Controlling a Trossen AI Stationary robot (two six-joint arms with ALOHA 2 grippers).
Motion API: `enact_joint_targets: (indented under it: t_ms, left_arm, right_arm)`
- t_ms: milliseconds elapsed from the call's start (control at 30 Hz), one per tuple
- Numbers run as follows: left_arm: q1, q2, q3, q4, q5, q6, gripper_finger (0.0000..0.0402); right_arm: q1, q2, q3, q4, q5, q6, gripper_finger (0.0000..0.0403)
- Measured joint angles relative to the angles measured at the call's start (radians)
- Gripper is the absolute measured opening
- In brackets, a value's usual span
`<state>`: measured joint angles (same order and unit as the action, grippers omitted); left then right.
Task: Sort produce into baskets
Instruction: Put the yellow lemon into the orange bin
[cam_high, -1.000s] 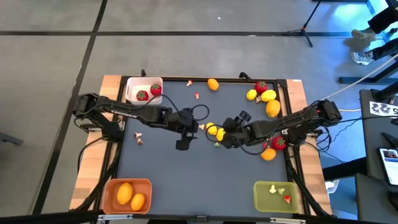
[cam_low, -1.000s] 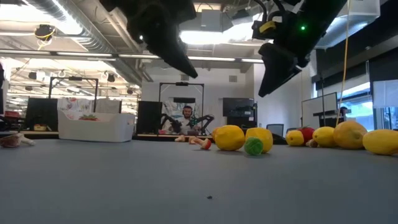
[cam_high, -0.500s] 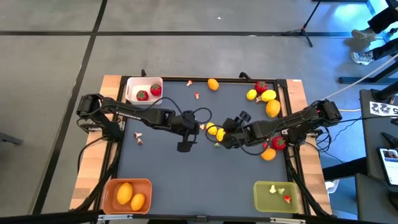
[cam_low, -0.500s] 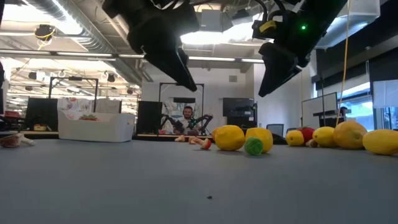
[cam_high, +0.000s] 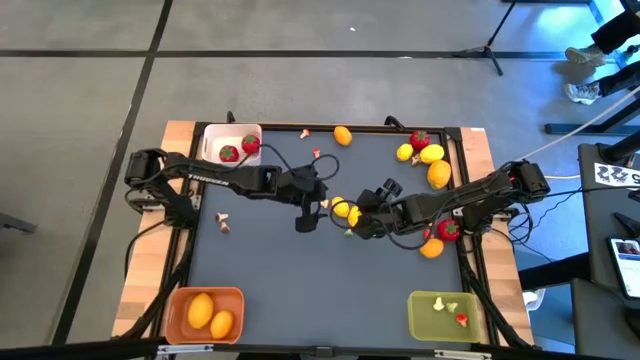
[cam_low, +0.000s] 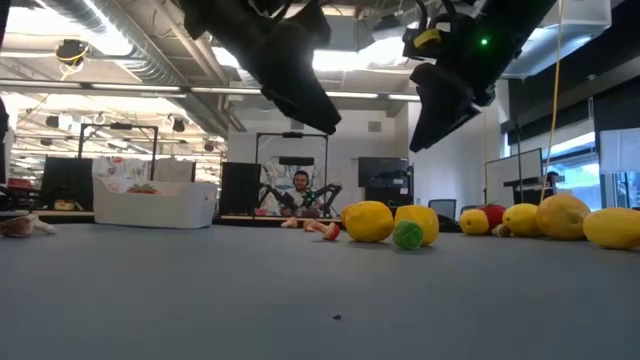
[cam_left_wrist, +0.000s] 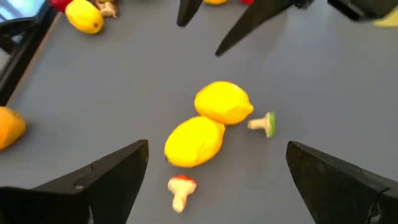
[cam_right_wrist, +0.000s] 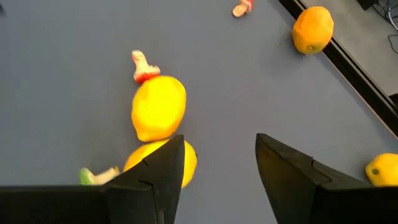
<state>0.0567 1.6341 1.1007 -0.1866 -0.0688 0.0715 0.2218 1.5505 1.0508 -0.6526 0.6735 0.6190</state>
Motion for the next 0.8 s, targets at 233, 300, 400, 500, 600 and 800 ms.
enact_joint_targets:
  t_ms: [233, 300, 400, 500, 600, 800]
  left_arm:
    - [0.047, 0.062, 0.001, 0.016, 0.042, 0.022, 0.0378]
    - [0.057, 0.091, 0.008, 0.032, 0.066, 0.027, 0.0378]
    - [0.069, 0.144, 0.037, 0.041, 0.099, 0.038, 0.0378]
    - [0.078, 0.198, 0.078, 0.032, 0.107, 0.058, 0.0378]
    - [0.090, 0.249, 0.132, -0.009, 0.125, 0.076, 0.0378]
    - [0.108, 0.334, 0.209, -0.039, 0.167, 0.139, 0.0378]
  right_arm:
    - [0.000, 0.000, 0.000, 0.032, 0.001, -0.031, 0.0198]
    - [0.000, 0.000, 0.000, 0.033, 0.012, -0.031, 0.0198]
    - [0.000, 0.000, 0.000, 0.034, 0.026, -0.031, 0.0198]
    - [0.000, 0.000, 0.000, 0.035, 0.033, -0.031, 0.0198]
    - [0.000, 0.000, 0.000, 0.038, 0.043, -0.031, 0.0198]
    - [0.000, 0.000, 0.000, 0.061, 0.045, -0.030, 0.0198]
